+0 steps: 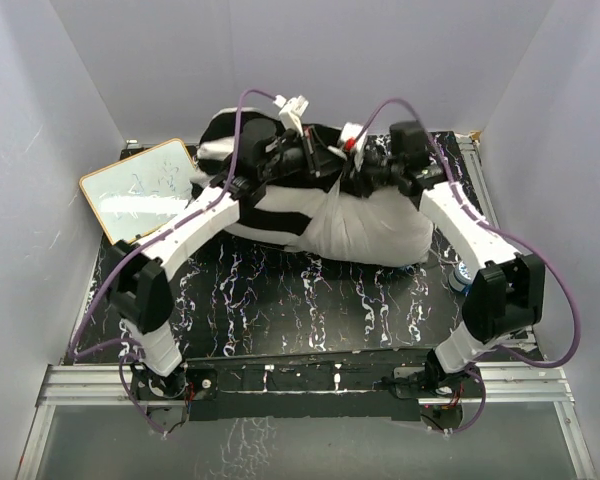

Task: Put the pillow into the pillowcase
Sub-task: Stuff the pillow into the pillowcase.

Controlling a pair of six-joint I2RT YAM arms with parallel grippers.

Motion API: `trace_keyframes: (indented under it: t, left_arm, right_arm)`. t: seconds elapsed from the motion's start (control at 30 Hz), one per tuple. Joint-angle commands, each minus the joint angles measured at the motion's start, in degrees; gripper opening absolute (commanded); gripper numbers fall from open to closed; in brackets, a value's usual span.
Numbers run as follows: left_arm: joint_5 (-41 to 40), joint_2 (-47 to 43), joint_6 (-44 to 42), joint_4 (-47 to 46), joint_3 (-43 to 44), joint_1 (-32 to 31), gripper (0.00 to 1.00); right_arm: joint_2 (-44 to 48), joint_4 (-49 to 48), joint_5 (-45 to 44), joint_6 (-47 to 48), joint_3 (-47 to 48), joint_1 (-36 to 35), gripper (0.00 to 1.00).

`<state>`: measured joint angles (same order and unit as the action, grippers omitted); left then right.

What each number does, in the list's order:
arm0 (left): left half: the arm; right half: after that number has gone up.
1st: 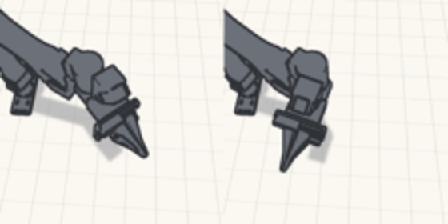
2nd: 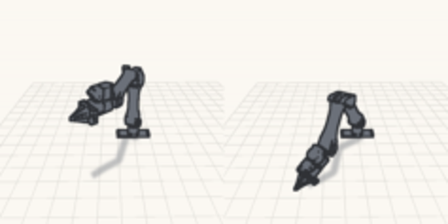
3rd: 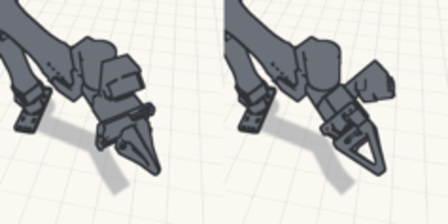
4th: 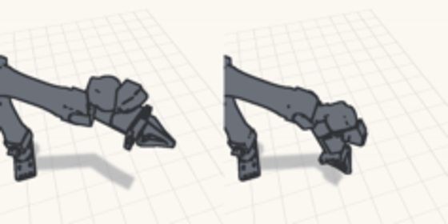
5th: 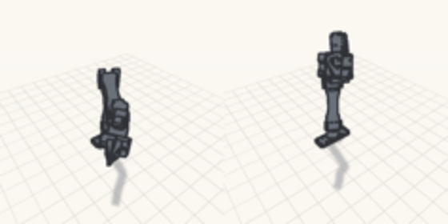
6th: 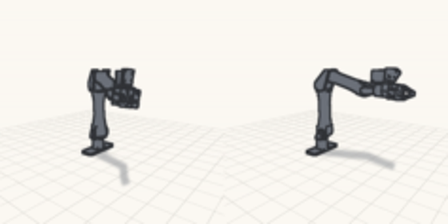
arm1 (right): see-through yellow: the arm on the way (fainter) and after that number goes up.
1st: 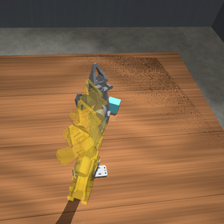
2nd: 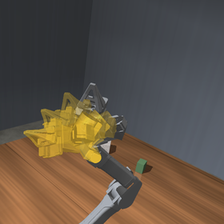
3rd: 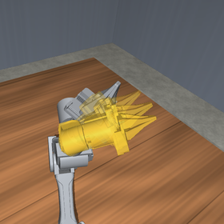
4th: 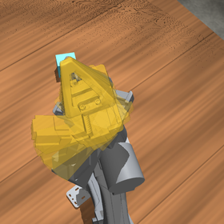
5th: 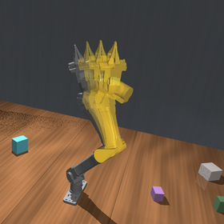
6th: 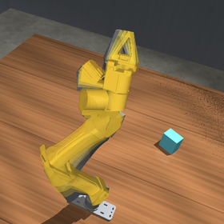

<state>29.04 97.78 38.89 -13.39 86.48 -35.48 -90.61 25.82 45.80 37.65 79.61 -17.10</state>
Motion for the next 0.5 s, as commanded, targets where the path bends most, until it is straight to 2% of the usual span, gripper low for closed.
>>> trace_keyframes:
  t: [0.0,0.07,0.13,0.23,0.37,0.43,0.47]
  left_arm:
    - [9.66,5.42,4.55,-6.68,12.71,-4.31,0.00]
    - [9.85,7.25,5.80,-8.87,14.65,-4.50,0.00]
    - [9.95,8.51,7.10,-10.96,15.13,-4.57,0.00]
    - [9.81,9.21,7.10,-12.67,12.61,-4.59,0.00]
    - [6.99,6.32,3.48,-13.16,-0.46,-4.70,0.00]
    - [5.50,3.68,2.87,-14.85,-13.48,-5.38,0.00]
    - [4.27,1.87,2.05,-15.16,-18.31,-6.05,0.00]
  right_arm:
    - [-2.66,-23.67,8.40,-31.97,17.24,5.22,0.08]
    - [-4.27,-26.98,9.20,-38.55,22.17,8.82,0.08]
    - [-4.04,-29.19,10.49,-41.17,21.70,10.07,0.08]
    - [-0.57,-34.72,12.50,-41.00,8.67,7.83,0.08]
    - [4.84,-34.86,11.45,-20.95,-15.68,2.26,0.08]
    - [6.07,-33.34,13.23,-13.64,-24.65,2.10,0.08]
    - [6.51,-28.10,14.50,-8.67,-26.81,2.09,0.08]
